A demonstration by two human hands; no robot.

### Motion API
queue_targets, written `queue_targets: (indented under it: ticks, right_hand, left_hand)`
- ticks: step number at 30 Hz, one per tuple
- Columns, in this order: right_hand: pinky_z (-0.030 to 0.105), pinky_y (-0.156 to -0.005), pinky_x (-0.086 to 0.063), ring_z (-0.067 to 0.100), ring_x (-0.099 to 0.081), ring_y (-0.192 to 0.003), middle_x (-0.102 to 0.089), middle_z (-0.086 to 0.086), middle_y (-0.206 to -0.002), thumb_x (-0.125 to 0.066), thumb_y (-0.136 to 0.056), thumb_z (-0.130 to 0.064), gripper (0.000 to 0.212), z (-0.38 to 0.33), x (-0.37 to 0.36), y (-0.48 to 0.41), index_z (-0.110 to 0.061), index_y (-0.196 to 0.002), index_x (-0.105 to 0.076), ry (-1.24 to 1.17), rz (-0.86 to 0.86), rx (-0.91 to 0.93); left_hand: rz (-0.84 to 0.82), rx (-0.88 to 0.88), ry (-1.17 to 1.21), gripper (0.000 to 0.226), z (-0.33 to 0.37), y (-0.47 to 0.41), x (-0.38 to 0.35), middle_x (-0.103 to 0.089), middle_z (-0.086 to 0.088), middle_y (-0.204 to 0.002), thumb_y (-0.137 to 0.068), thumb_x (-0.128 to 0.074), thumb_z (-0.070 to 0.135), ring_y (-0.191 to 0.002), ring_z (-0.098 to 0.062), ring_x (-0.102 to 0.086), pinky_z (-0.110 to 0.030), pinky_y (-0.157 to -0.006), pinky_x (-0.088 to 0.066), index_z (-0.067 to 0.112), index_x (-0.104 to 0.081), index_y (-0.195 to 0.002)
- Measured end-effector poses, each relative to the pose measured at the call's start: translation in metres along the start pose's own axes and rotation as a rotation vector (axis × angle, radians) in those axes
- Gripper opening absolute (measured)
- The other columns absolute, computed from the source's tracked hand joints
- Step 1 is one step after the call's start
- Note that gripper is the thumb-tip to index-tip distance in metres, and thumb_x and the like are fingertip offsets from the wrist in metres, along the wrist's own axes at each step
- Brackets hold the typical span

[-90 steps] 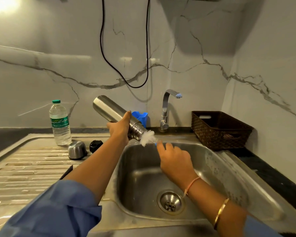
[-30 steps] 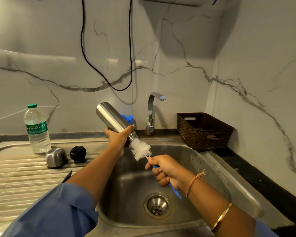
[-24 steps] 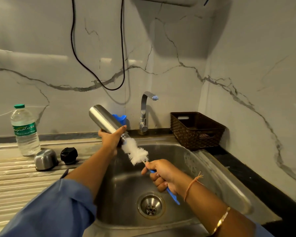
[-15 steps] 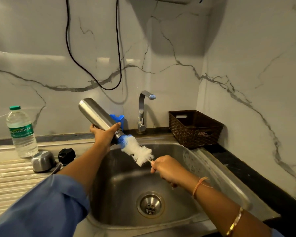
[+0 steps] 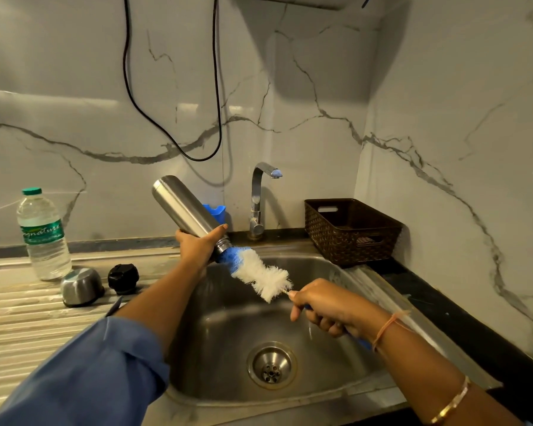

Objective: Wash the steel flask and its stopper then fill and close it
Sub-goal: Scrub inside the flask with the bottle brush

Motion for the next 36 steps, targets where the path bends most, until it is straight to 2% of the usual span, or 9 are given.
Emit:
queue_targets:
  ticks: [6,11,14,20,23,26,28,31,36]
  right_hand:
    - [0.018,-0.039,-0.027,0.012,-0.032,-0.036,-0.038,-0.003,-0.043,-0.039,-0.099,-0.035,0.041,-0.003,-0.003,-0.001,-0.014,-0.069,-0.057,0.241,0.147,0.14]
    - [0.029,-0.053,-0.031,0.015,-0.043,-0.057,-0.046,-0.003,-0.064,-0.03,-0.101,-0.037,0.038,0.007,-0.006,-0.005,-0.022,-0.068,-0.041,0.617,0.405,0.342]
    - [0.027,-0.042,-0.02,0.02,-0.044,-0.051,-0.06,0.004,-0.069,-0.024,-0.101,-0.032,0.036,0.018,-0.007,-0.006,-0.017,-0.085,-0.052,0.887,0.629,0.496]
    - [0.021,-0.036,-0.018,0.015,-0.041,-0.033,-0.056,0.006,-0.064,-0.039,-0.079,-0.013,0.033,0.023,0.003,-0.011,-0.008,-0.091,-0.068,1.151,0.898,0.656]
    - [0.024,-0.037,-0.022,0.018,-0.052,-0.042,-0.058,0.002,-0.064,-0.036,-0.088,-0.019,0.033,0.017,0.005,-0.01,-0.015,-0.095,-0.069,1.064,0.802,0.671]
    - [0.033,-0.055,-0.041,0.016,-0.054,-0.06,-0.057,-0.002,-0.066,-0.04,-0.099,-0.028,0.029,0.014,0.006,-0.018,-0.019,-0.082,-0.062,0.546,0.447,0.514]
    - [0.023,-0.047,-0.036,0.006,-0.044,-0.046,-0.048,-0.008,-0.051,-0.046,-0.098,-0.025,0.031,0.013,0.01,-0.017,-0.021,-0.07,-0.06,0.245,0.29,0.375]
    - [0.017,-0.037,-0.021,0.005,-0.028,-0.037,-0.039,-0.005,-0.049,-0.045,-0.098,-0.027,0.03,0.022,0.022,-0.009,-0.014,-0.084,-0.068,-0.066,0.066,0.148]
    - [0.018,-0.04,-0.022,0.006,-0.03,-0.038,-0.041,-0.003,-0.055,-0.046,-0.098,-0.027,0.03,0.024,0.048,0.001,-0.012,-0.088,-0.07,0.145,0.158,0.066]
  left_hand:
    - [0.019,0.015,0.045,0.093,0.002,-0.001,0.0,-0.05,-0.015,-0.125,-0.068,-0.083,0.028,-0.105,-0.033,-0.06,-0.049,-0.085,-0.055,0.017,-0.023,-0.138]
    - [0.032,0.074,0.186,0.087,0.006,-0.002,-0.002,-0.051,-0.017,-0.121,-0.072,-0.081,0.025,-0.096,-0.03,-0.064,-0.049,-0.083,-0.055,0.013,-0.023,-0.136]
    - [0.051,0.115,0.279,0.095,0.01,0.002,-0.003,-0.051,-0.018,-0.121,-0.073,-0.081,0.021,-0.097,-0.032,-0.064,-0.051,-0.084,-0.054,0.014,-0.015,-0.14]
    - [0.116,0.151,0.349,0.09,0.02,0.006,0.001,-0.048,-0.02,-0.124,-0.074,-0.08,0.018,-0.098,-0.033,-0.064,-0.053,-0.083,-0.053,0.012,-0.017,-0.137]
    - [0.12,0.136,0.292,0.089,0.022,0.004,0.005,-0.049,-0.019,-0.124,-0.073,-0.081,0.021,-0.096,-0.03,-0.064,-0.051,-0.083,-0.054,0.01,-0.019,-0.136]
    - [0.111,0.121,0.26,0.088,0.026,0.001,0.009,-0.05,-0.018,-0.121,-0.07,-0.082,0.024,-0.095,-0.031,-0.065,-0.05,-0.084,-0.055,0.013,-0.022,-0.134]
    - [0.102,0.109,0.246,0.086,0.028,0.001,0.011,-0.05,-0.016,-0.117,-0.071,-0.081,0.024,-0.093,-0.029,-0.065,-0.048,-0.084,-0.055,0.013,-0.022,-0.133]
    - [0.112,0.082,0.236,0.085,0.032,0.002,0.015,-0.046,-0.014,-0.111,-0.074,-0.079,0.023,-0.088,-0.025,-0.062,-0.039,-0.078,-0.056,0.012,-0.02,-0.134]
    - [0.115,0.058,0.204,0.085,0.039,0.001,0.026,-0.044,-0.018,-0.123,-0.074,-0.08,0.024,-0.099,-0.031,-0.062,-0.047,-0.084,-0.055,0.014,-0.019,-0.132]
Point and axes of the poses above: each hand's wrist, its own y-axis away from the middle knuckle, its own x-axis out of the back of the hand, z = x × y, the point moved 3 cm from there along -y, towards the middle knuckle
